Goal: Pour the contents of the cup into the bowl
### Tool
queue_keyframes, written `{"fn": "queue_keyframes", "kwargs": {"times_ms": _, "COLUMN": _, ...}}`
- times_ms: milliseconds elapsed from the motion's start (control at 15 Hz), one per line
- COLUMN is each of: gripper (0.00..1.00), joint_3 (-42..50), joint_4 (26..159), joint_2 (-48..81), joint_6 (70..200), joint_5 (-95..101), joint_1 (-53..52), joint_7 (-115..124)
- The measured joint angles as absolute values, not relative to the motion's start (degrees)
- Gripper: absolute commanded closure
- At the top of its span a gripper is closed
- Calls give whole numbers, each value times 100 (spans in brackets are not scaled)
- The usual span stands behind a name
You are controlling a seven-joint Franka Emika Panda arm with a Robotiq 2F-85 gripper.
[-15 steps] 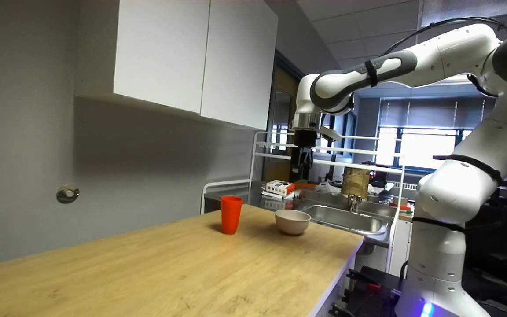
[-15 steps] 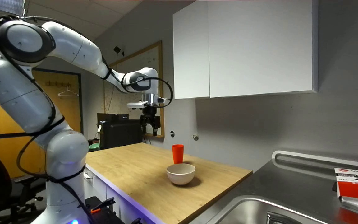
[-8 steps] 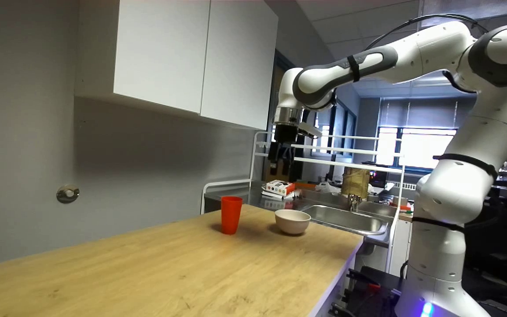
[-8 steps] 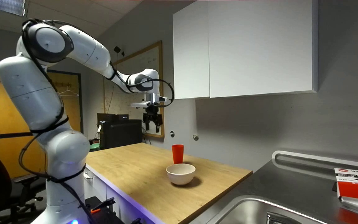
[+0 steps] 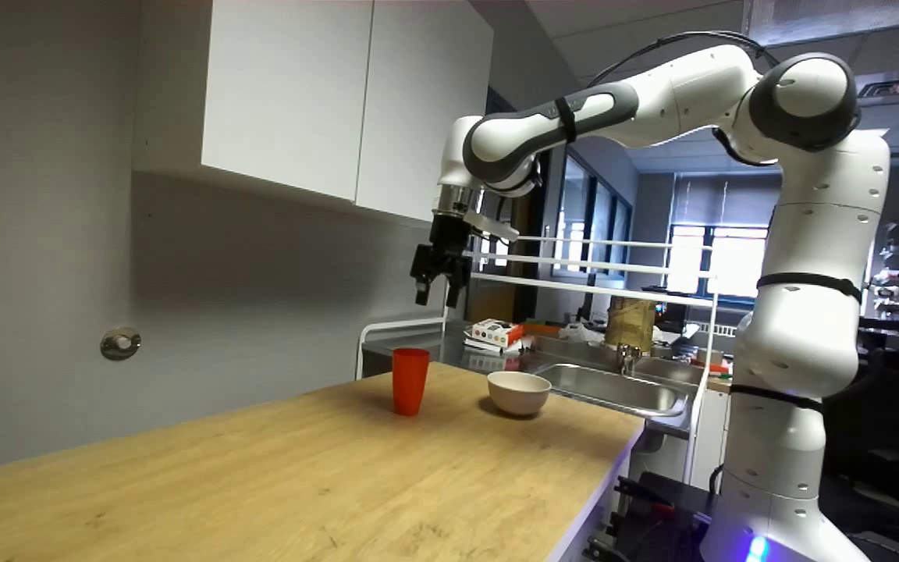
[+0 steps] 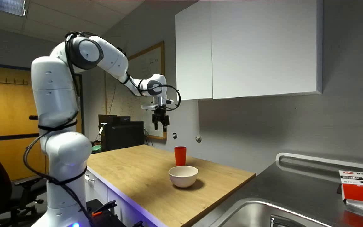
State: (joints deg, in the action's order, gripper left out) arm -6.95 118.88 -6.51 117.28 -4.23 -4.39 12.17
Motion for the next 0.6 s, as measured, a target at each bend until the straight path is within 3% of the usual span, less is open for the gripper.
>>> {"fn": "queue_keyframes", "kwargs": {"times_ms": 600, "gripper": 0, "joint_3": -588, "joint_4": 9471, "joint_2": 1558, "joint_6": 11668, "joint_5": -424, "joint_1": -472, "joint_7": 1953}}
